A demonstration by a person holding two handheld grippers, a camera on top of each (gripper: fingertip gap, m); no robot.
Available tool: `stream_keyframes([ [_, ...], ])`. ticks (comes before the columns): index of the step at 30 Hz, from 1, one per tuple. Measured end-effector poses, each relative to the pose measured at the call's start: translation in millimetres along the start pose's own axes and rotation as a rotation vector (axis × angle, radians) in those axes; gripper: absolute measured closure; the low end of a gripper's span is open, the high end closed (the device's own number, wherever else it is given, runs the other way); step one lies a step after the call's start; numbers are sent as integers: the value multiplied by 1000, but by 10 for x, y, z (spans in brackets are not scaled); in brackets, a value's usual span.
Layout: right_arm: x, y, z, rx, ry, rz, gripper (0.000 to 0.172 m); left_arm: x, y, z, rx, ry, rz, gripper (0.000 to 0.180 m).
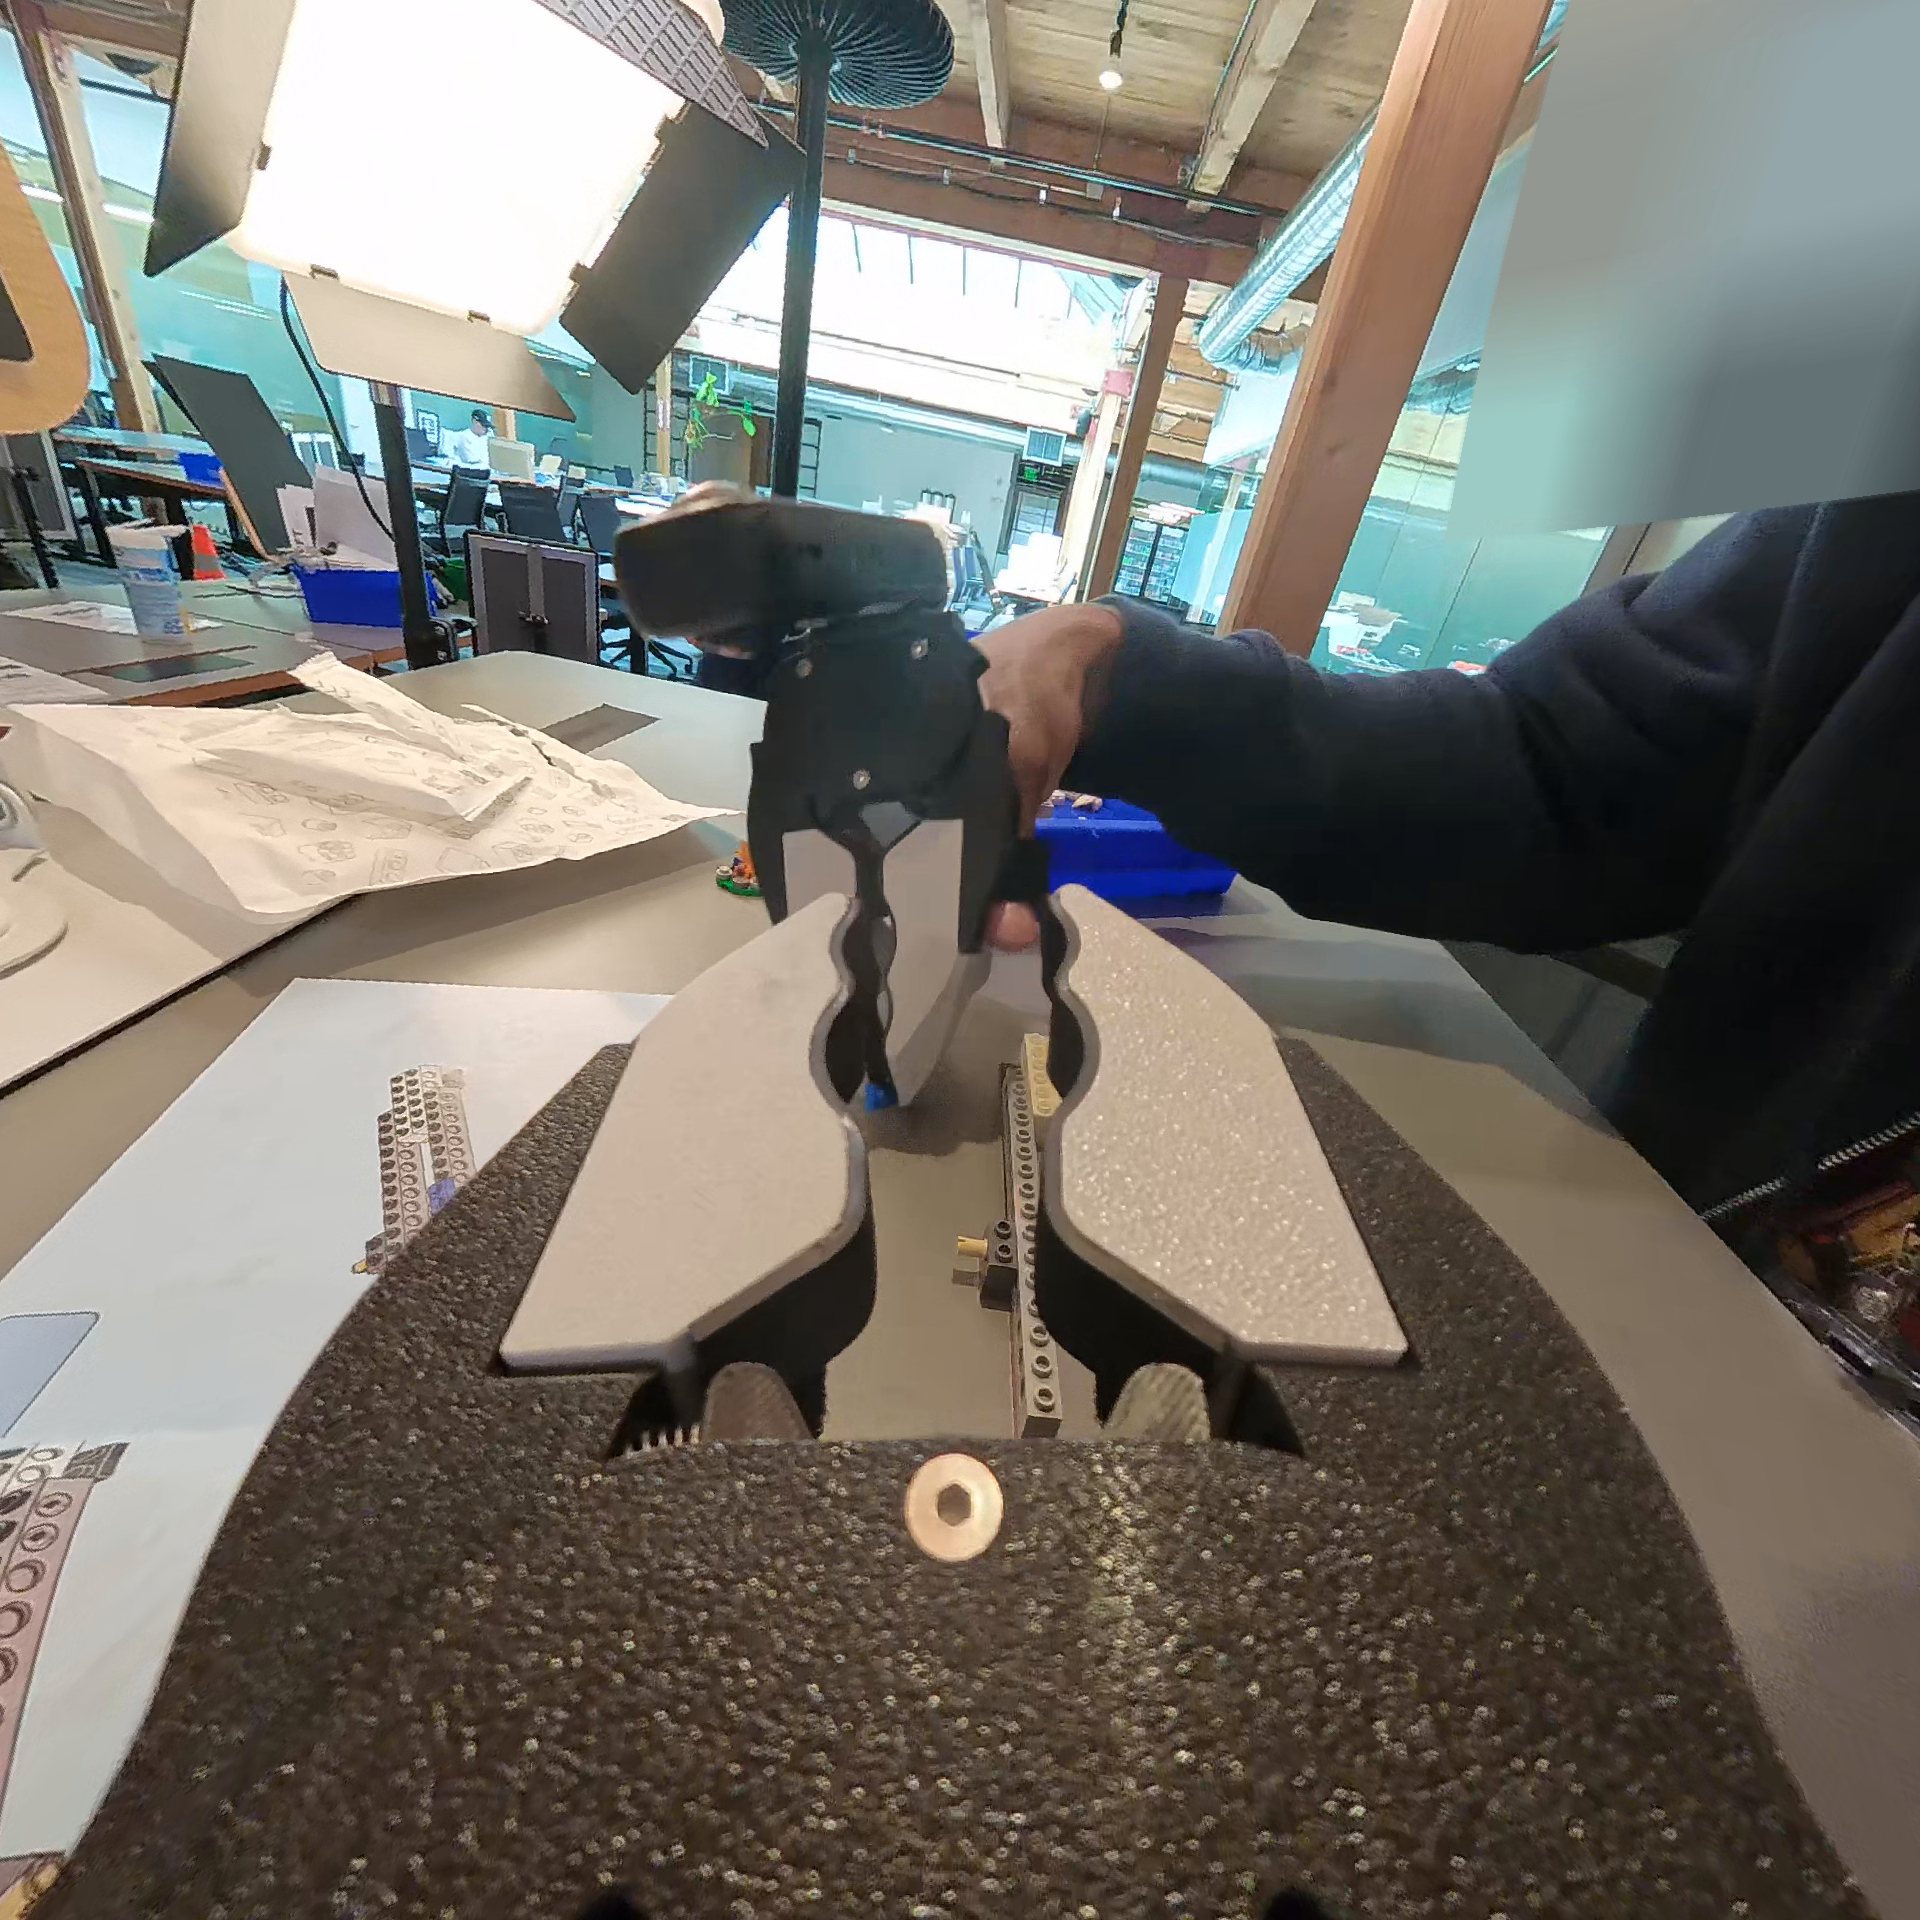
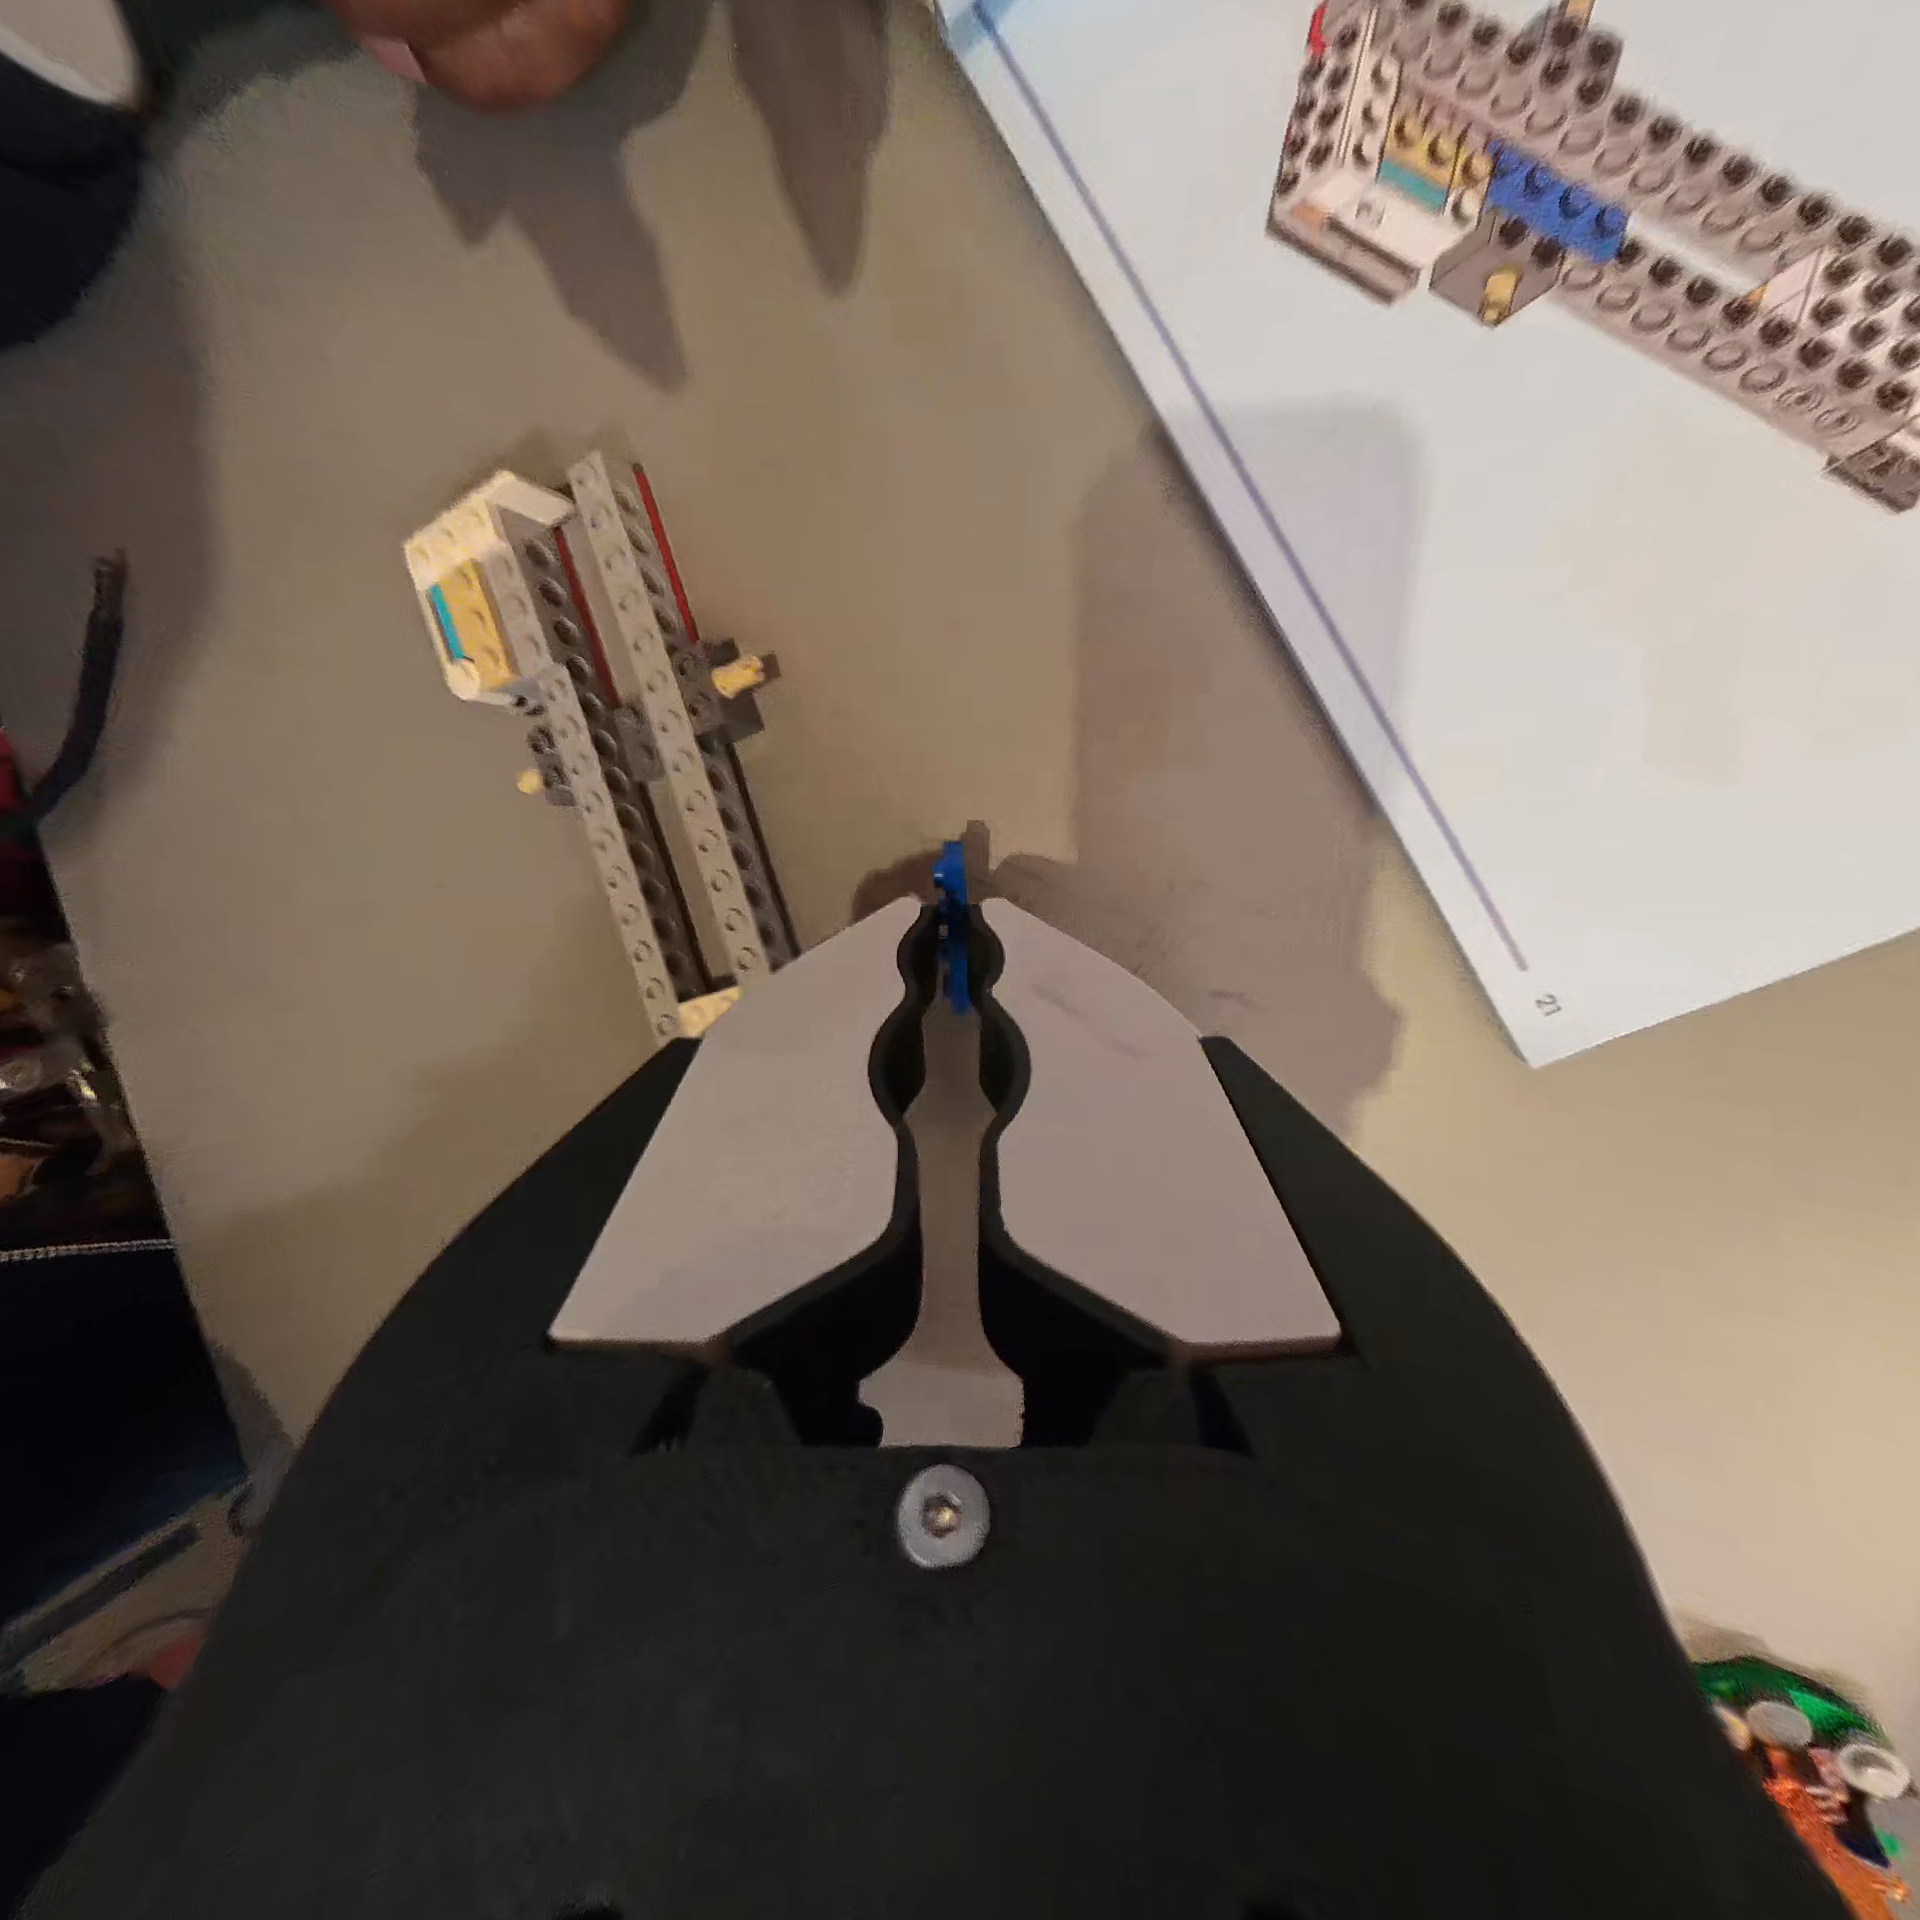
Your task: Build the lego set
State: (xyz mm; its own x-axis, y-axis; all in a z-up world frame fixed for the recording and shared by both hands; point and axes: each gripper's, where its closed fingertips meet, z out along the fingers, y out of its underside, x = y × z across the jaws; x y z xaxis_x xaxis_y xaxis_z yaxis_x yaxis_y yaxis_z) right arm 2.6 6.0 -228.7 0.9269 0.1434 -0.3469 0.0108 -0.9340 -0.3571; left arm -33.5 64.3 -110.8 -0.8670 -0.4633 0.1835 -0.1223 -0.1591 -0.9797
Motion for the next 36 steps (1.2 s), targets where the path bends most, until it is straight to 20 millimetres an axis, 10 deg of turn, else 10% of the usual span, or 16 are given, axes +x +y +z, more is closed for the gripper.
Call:
stream_keyframes([
  [10,301,-80,-149,263,252,1,148,-3,-10,-11,9,19,-20,149],
  [16,104,-174,-301,438,265,-23,151,50,65,55,-54,18,26,148],
  [19,-296,-331,-312,473,158,-140,154,74,115,95,-93,18,50,147],
  [25,-861,-160,88,213,90,-403,157,44,74,56,-61,6,23,147],
  [36,-693,-2,268,53,198,-412,160,54,75,37,-63,0,25,147],
])
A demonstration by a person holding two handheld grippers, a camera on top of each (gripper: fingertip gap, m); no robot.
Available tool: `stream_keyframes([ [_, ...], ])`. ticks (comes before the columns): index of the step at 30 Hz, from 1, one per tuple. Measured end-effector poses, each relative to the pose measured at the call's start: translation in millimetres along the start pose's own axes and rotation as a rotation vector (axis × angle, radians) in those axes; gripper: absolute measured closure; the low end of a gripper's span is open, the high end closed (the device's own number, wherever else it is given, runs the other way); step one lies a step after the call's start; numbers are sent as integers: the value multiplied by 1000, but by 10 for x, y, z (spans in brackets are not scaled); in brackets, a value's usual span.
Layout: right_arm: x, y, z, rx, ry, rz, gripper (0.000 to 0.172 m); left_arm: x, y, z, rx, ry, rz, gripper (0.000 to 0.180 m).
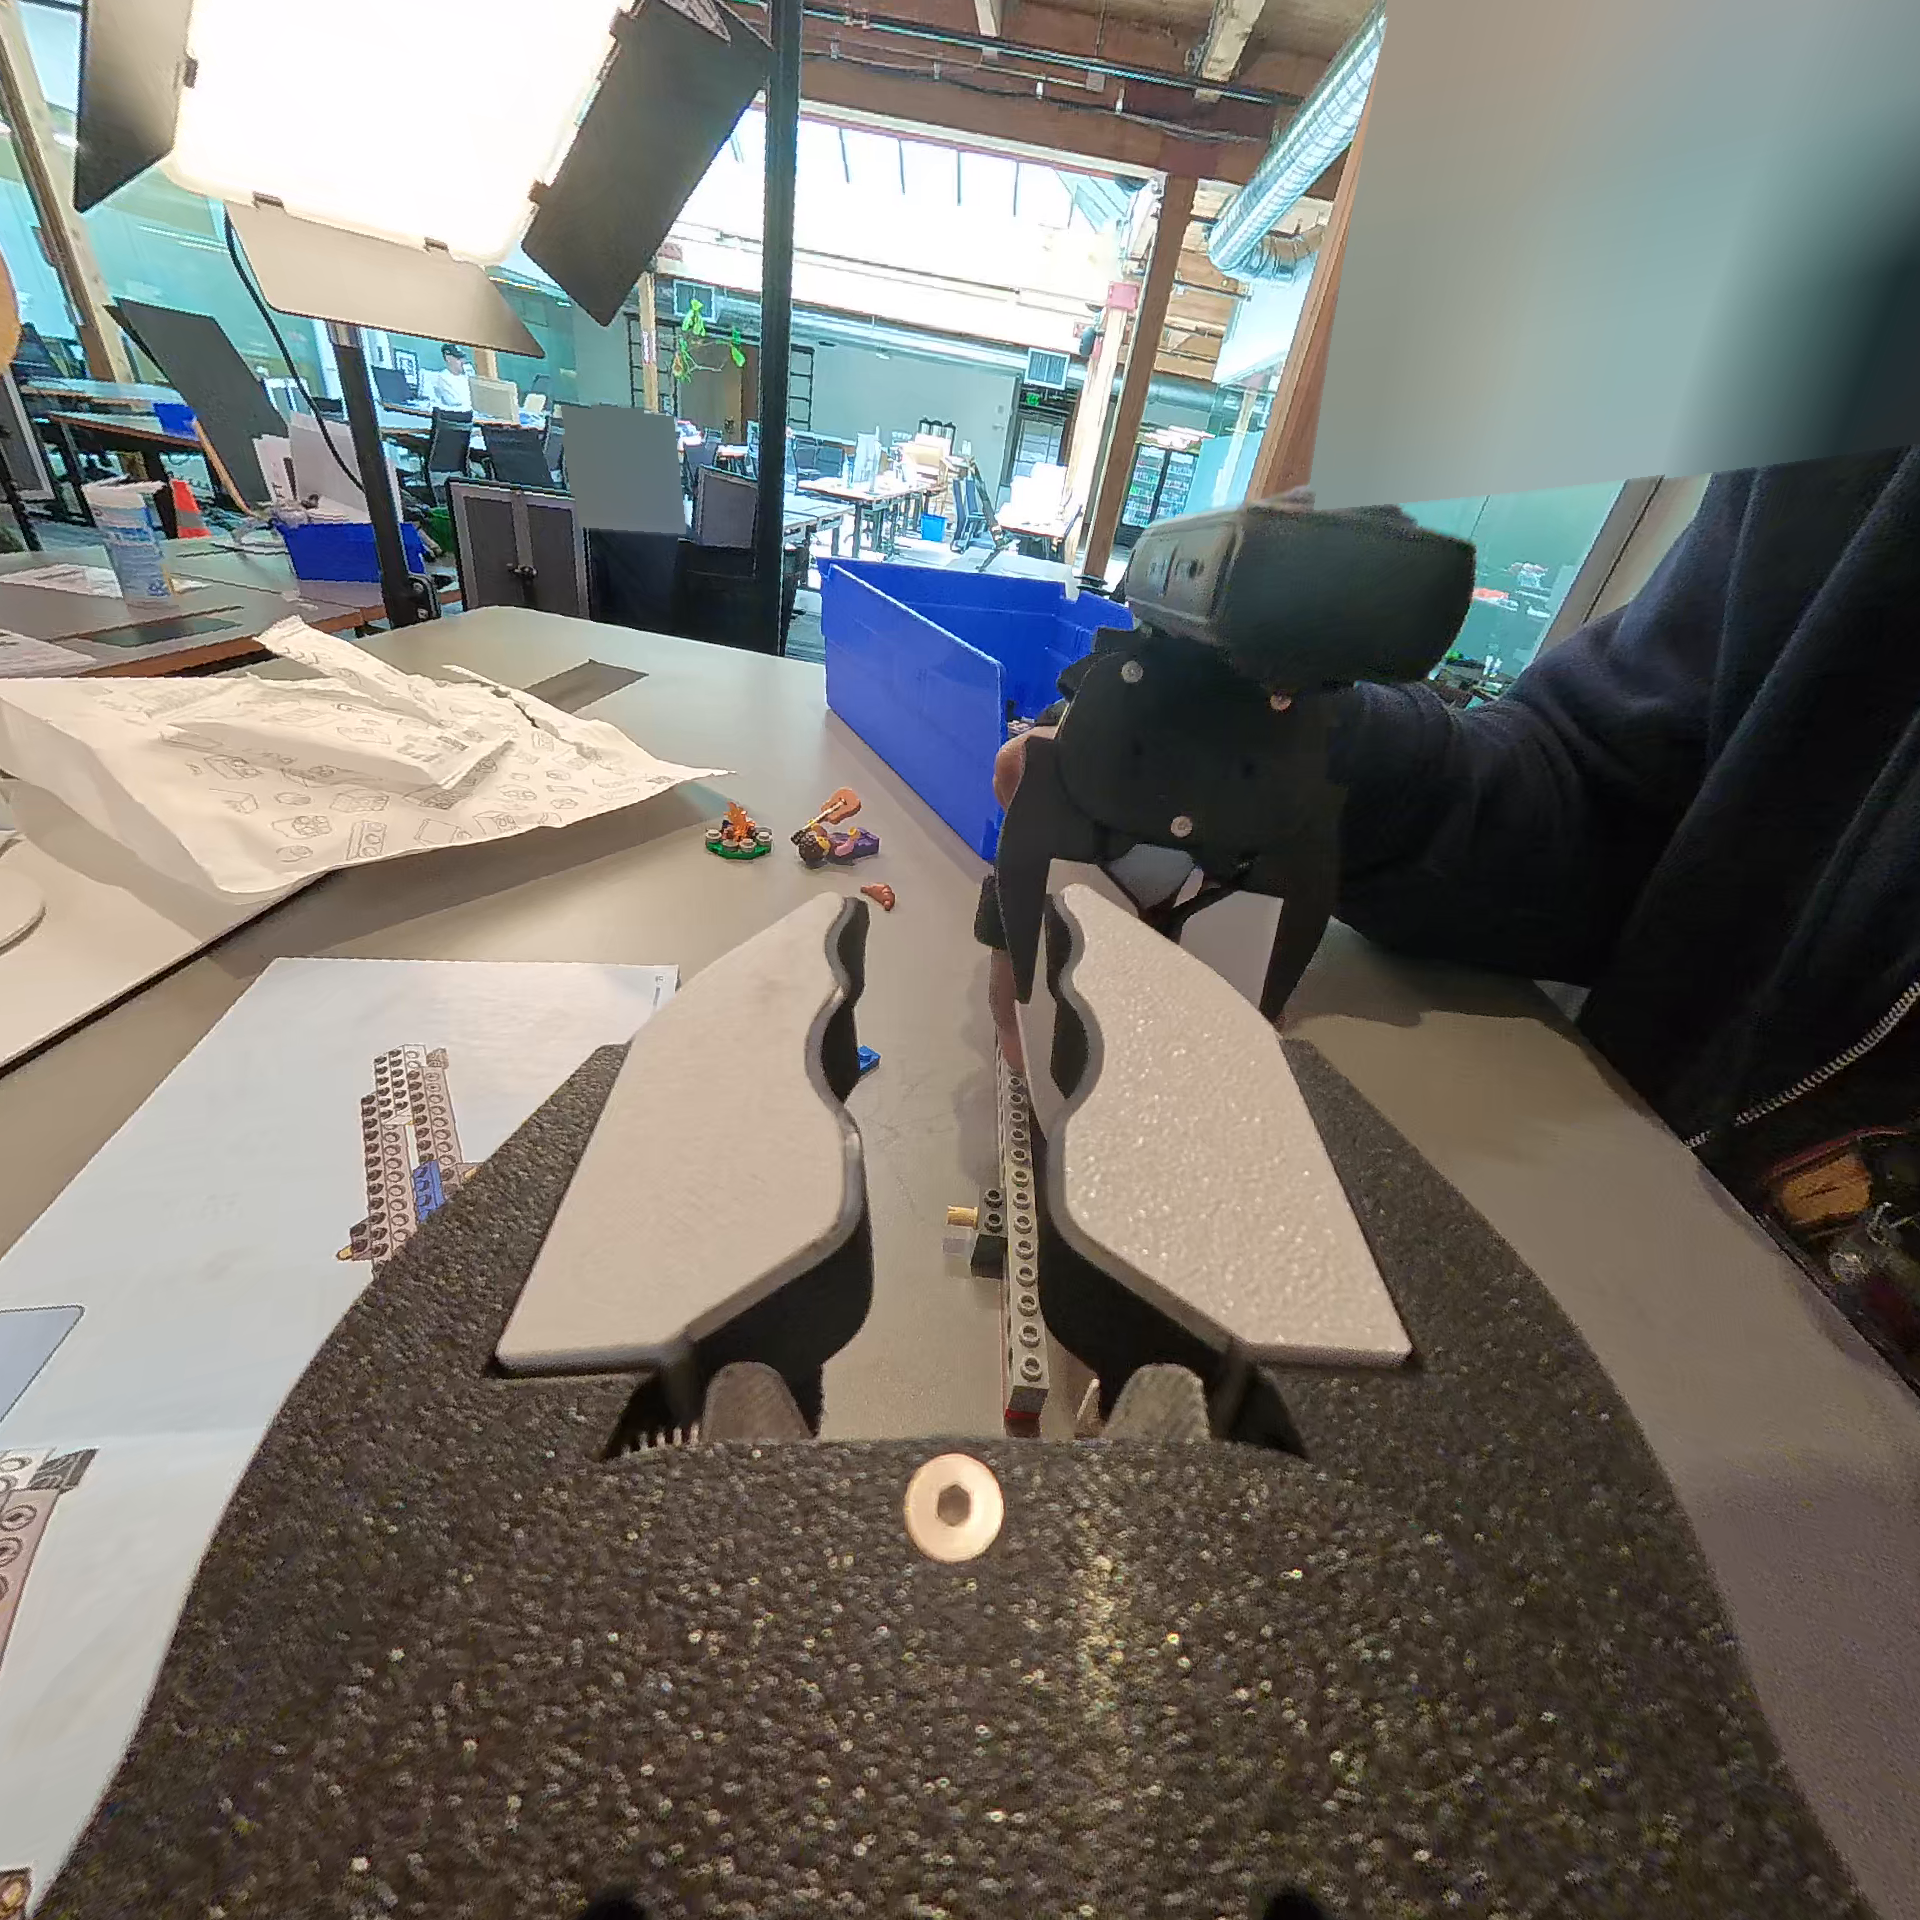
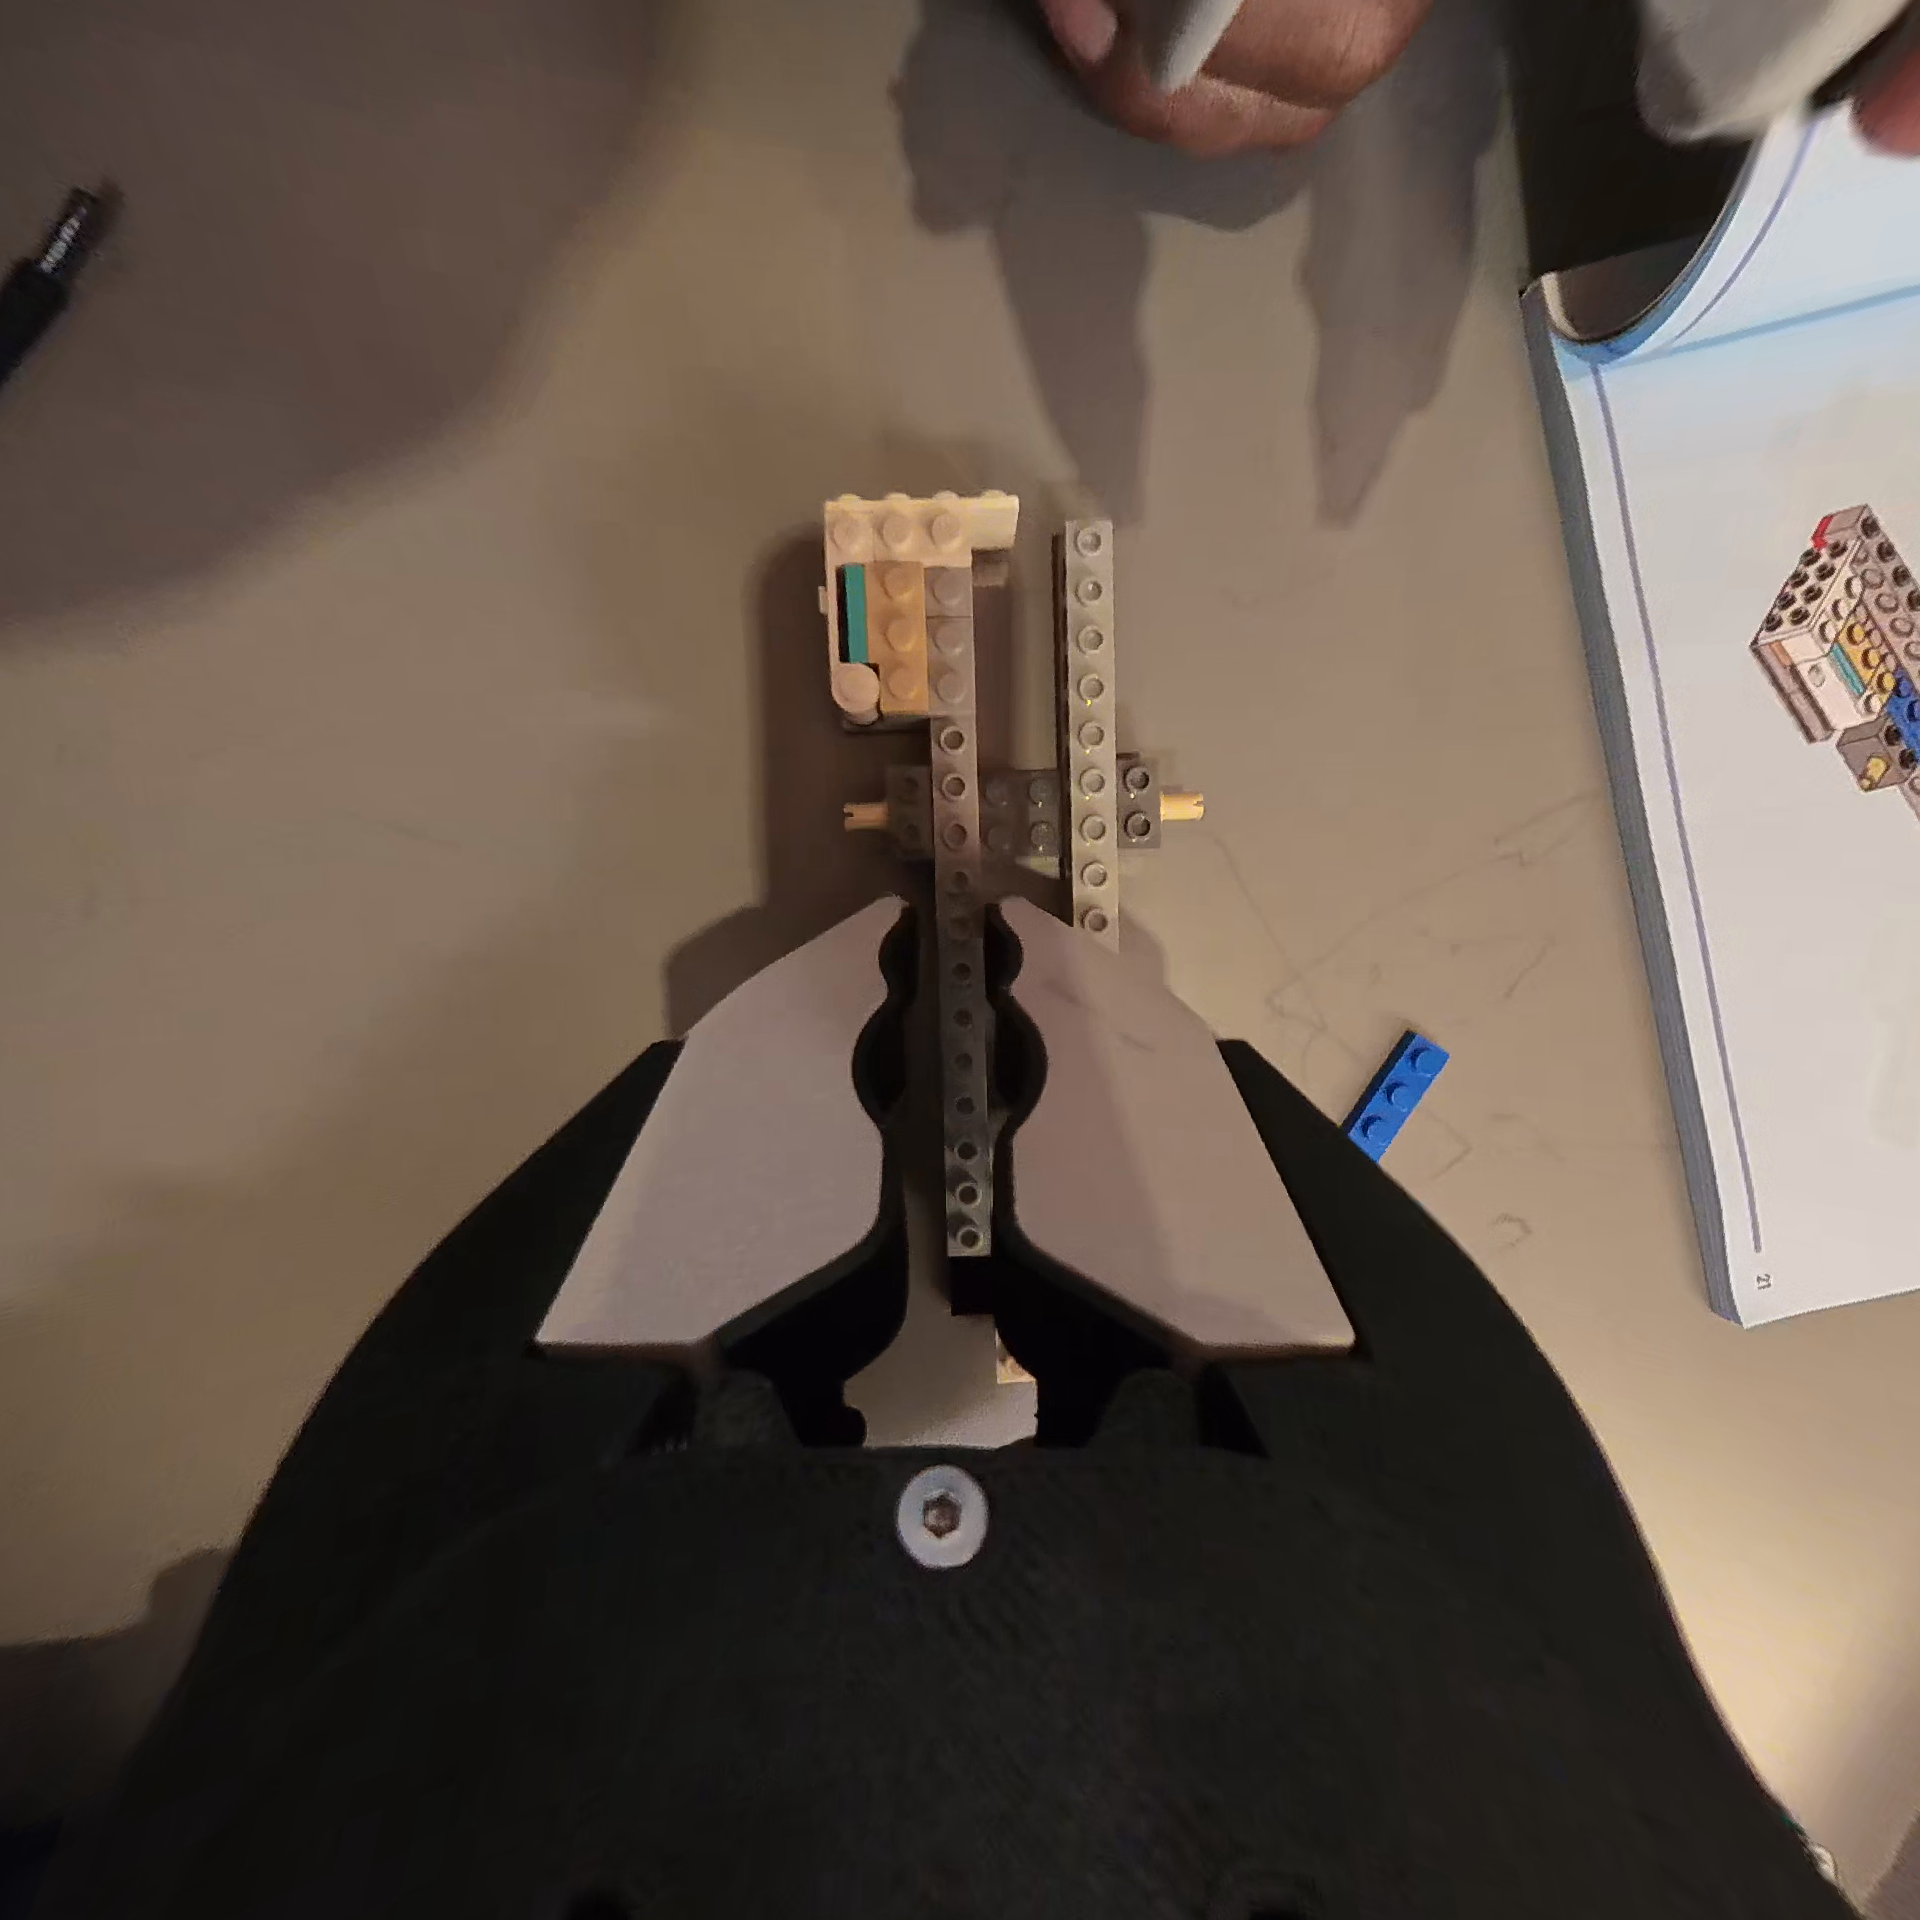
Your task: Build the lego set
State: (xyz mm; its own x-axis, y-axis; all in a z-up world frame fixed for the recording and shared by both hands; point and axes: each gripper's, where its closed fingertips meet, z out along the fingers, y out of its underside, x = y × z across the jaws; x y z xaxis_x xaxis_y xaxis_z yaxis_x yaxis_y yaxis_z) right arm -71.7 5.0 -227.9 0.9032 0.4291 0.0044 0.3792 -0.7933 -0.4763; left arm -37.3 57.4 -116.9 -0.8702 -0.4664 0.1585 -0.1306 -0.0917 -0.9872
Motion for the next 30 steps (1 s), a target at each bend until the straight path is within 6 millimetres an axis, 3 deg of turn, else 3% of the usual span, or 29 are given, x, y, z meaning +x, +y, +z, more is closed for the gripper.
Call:
stream_keyframes([
  [10,102,44,-7,15,21,42,164,-3,-27,-23,12,-11,7,147],
  [20,403,-57,-422,283,45,213,164,-74,-141,-118,92,-32,-41,147],
  [30,510,-139,-701,479,12,284,164,-24,-2,10,12,-2,-72,140],
])
